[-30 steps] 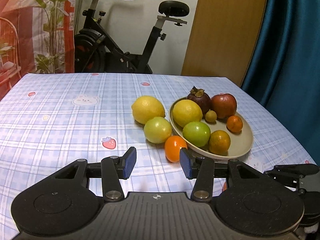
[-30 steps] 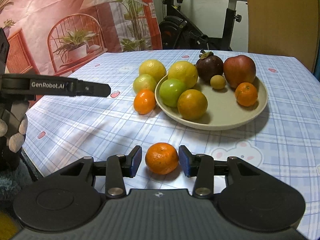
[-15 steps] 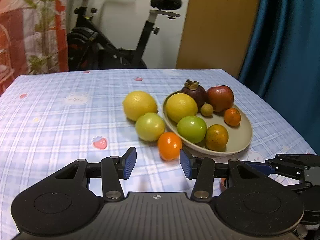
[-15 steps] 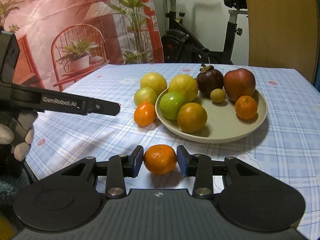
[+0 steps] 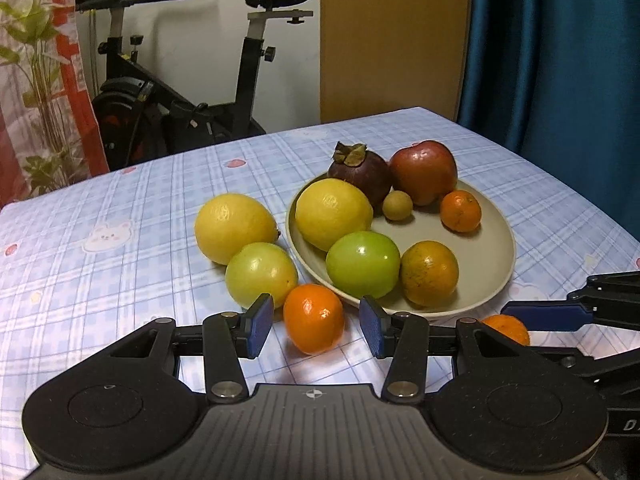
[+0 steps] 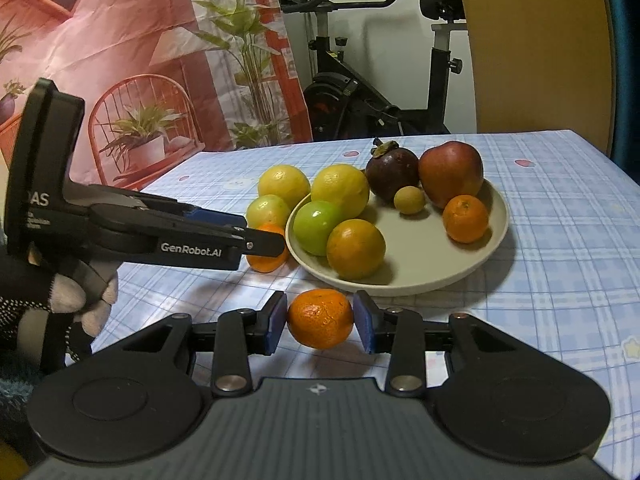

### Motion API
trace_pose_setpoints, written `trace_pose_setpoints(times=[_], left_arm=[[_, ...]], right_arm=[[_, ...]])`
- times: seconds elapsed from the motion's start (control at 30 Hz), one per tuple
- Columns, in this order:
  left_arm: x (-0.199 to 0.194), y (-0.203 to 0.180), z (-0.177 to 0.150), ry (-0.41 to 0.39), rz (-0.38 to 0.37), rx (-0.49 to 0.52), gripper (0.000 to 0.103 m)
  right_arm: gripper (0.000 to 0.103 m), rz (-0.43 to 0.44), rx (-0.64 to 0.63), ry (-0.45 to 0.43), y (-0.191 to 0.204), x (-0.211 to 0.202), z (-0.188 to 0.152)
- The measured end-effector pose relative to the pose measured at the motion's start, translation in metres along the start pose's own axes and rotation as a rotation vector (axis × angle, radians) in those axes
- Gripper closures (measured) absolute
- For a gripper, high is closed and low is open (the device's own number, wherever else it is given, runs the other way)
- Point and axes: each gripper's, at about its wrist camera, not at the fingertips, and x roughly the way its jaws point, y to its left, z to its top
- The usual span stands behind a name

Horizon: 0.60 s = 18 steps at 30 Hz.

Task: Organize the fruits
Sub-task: 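Grasp an orange tangerine on the table with the left tool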

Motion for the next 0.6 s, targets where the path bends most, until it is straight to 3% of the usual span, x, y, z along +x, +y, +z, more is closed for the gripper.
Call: trace_pose_setpoints(times=[0.6], left_arm=[[0.0026, 0.0082, -0.0069, 0.004, -0.018, -0.056, 0.065]], right_arm=[[0.064, -0.013, 0.013, 0.01, -0.0029, 0.0025, -0.0018]])
